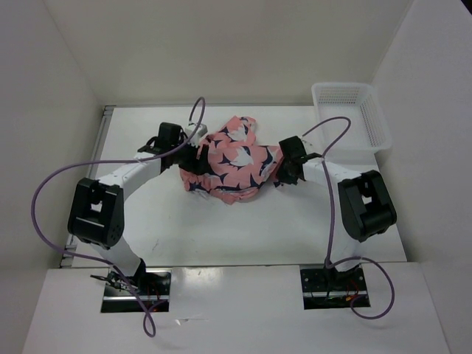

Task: Fold and stack the shorts
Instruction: Flatten the shorts out

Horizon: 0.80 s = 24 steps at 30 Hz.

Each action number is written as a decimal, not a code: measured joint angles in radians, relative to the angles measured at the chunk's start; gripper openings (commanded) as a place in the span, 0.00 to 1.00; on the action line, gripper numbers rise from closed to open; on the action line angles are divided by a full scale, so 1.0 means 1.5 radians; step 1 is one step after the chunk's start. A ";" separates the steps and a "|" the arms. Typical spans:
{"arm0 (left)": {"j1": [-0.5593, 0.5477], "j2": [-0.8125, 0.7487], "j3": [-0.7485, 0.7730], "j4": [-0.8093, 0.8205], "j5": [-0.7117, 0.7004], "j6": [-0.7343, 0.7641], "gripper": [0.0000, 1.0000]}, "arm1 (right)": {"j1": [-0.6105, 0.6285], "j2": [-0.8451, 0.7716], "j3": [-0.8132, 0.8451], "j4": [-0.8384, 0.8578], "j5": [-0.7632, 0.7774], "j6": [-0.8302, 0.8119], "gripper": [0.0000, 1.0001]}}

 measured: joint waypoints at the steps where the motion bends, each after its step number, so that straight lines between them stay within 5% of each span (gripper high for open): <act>1: 0.000 0.004 -0.001 0.005 0.001 -0.001 0.61 | 0.000 0.000 0.004 0.004 0.003 -0.003 0.00; 2: 0.000 0.010 -0.002 0.011 0.003 0.001 0.49 | 0.000 -0.001 0.007 0.007 0.007 -0.003 0.00; 3: 0.000 0.018 -0.002 0.017 0.004 -0.002 0.17 | 0.000 -0.002 0.009 0.011 0.011 -0.003 0.00; 5: 0.002 0.036 -0.001 0.024 -0.001 -0.002 0.03 | -0.001 -0.011 0.008 0.015 0.017 -0.008 0.00; 14: 0.091 0.142 0.135 -0.003 -0.033 0.000 0.00 | 0.021 -0.184 -0.080 -0.012 -0.006 0.015 0.00; 17: 0.122 0.175 0.221 -0.006 -0.049 -0.001 0.17 | 0.087 -0.230 -0.107 -0.040 -0.030 0.044 0.00; 18: 0.131 0.177 0.239 -0.007 -0.051 0.000 0.44 | 0.106 -0.234 -0.111 -0.049 -0.038 0.051 0.00; 21: 0.156 0.159 0.261 -0.017 -0.037 0.002 0.70 | 0.125 -0.239 -0.119 -0.073 -0.042 0.066 0.00; 24: 0.169 0.095 0.215 -0.024 0.018 0.000 0.73 | 0.124 -0.239 -0.119 -0.084 -0.034 0.070 0.00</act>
